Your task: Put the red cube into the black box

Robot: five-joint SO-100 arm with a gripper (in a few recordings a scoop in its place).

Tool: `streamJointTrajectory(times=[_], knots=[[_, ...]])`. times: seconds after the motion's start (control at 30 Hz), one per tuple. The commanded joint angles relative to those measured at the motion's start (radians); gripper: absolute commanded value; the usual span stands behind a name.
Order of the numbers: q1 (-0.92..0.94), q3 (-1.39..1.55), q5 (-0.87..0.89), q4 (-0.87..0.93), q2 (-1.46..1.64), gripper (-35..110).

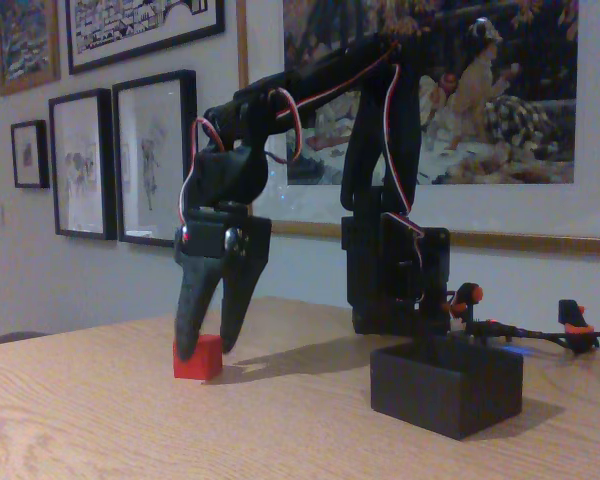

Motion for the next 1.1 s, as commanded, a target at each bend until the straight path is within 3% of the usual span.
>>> streamJointTrajectory(times=[0.0, 0.6, 0.83, 1.07], knots=[[-0.031, -0.026, 0.009, -0.008, 0.015, 28], [-0.023, -0.044, -0.008, -0.011, -0.005, 5], [0.063, -0.149, 0.077, 0.245, 0.229, 4], [0.356, -0.262, 0.156, 0.541, 0.489, 4]])
